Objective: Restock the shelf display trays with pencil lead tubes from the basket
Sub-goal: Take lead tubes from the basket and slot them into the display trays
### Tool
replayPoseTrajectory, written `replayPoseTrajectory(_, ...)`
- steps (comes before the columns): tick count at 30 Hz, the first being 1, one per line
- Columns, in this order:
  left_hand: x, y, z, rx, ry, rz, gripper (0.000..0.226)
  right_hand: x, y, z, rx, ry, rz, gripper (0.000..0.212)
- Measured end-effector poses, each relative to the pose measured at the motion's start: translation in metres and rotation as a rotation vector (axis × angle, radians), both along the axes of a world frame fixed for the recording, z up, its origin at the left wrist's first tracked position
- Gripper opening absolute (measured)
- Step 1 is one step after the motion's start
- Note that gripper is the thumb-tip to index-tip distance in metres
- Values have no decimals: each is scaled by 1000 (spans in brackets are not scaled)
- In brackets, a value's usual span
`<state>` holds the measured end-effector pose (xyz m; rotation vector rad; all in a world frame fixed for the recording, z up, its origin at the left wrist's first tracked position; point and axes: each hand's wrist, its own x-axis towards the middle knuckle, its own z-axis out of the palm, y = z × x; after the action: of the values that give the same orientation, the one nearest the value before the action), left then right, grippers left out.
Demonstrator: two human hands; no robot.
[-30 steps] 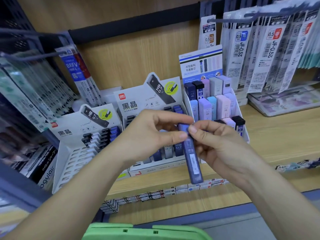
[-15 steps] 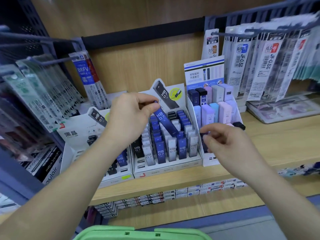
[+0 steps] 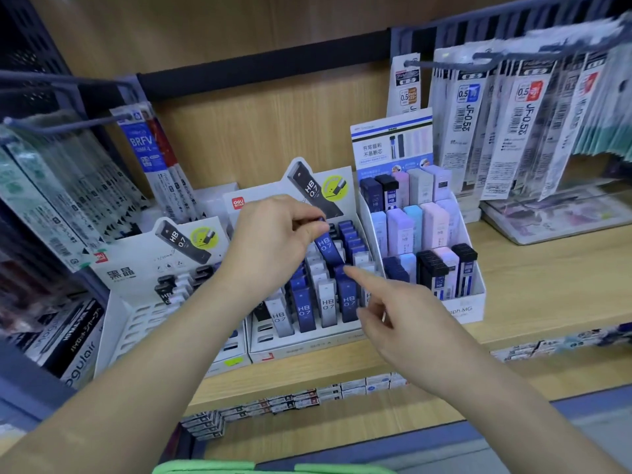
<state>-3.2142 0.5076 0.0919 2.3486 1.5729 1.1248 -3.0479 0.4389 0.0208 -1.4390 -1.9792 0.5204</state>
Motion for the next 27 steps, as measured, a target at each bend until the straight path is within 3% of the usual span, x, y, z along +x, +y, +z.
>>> replayPoseTrajectory(7,7,3,-19,-92,137,-72,16,6,7,-1,-28,144,-67,57)
replayPoseTrajectory(18,9,9,-19,-170,105,-53,9,8,15,2,-7,105,-92,43)
replayPoseTrajectory(27,6,5,-15,-182,175,-132,10,9,14,3,-9,82,-93,49)
